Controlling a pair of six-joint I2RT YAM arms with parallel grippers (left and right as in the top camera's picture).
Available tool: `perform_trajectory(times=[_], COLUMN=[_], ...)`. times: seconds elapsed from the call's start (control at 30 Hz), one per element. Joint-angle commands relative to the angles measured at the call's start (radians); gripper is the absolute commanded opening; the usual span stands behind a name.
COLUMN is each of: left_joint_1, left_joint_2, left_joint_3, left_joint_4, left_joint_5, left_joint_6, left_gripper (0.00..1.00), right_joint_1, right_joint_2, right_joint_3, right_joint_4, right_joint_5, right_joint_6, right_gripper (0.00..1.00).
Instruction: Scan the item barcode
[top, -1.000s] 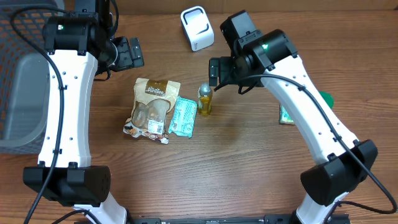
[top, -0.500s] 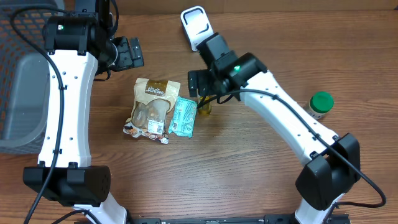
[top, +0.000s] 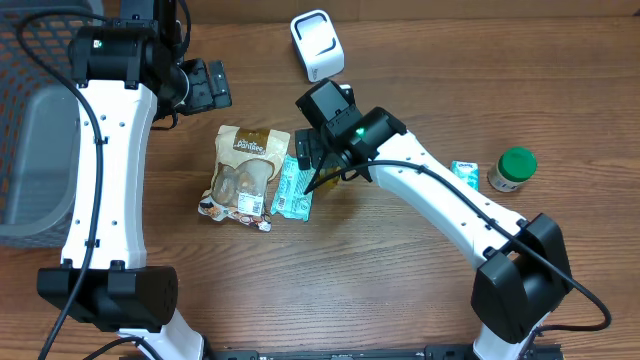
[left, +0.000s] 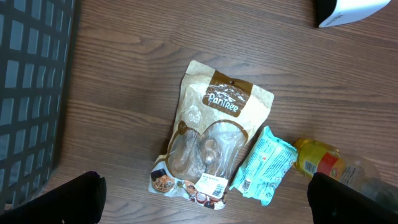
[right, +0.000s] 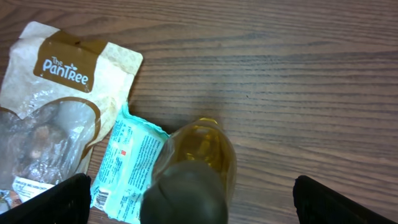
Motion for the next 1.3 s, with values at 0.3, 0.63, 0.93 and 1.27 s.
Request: perform_trajectory(times=[0.3, 0.63, 0.93, 1.27], left_joint_1=[-0.007, -0.006, -0.006, -0.006], left_joint_2=[0.002, 0.002, 0.002, 0.002], left_joint_3=[0.015, 0.015, 0.015, 0.015], left_joint_4=[0.004, 0.004, 0.004, 0.004], left_joint_5=[0.005, 0.005, 0.006, 0.005], left_joint_6=[0.011, 0.011, 0.011, 0.011], left_gripper=[1.00, 0.99, 1.00, 1.00], right_joint_1=[-0.004, -0.004, -0.004, -0.006], right_joint_2=[-0.024, -0.022, -0.022, -0.068], right_joint_3=[-0.091, -0.116, -0.116, -0.107], right_joint_4=[0.111, 0.135, 0.130, 0.096], right_joint_5=[0.034, 0.037, 0.037, 0.064], right_joint_6=[0.000, 0.000, -0.021, -0.017], right_gripper=[0.87, 0.65, 0.29, 0.24])
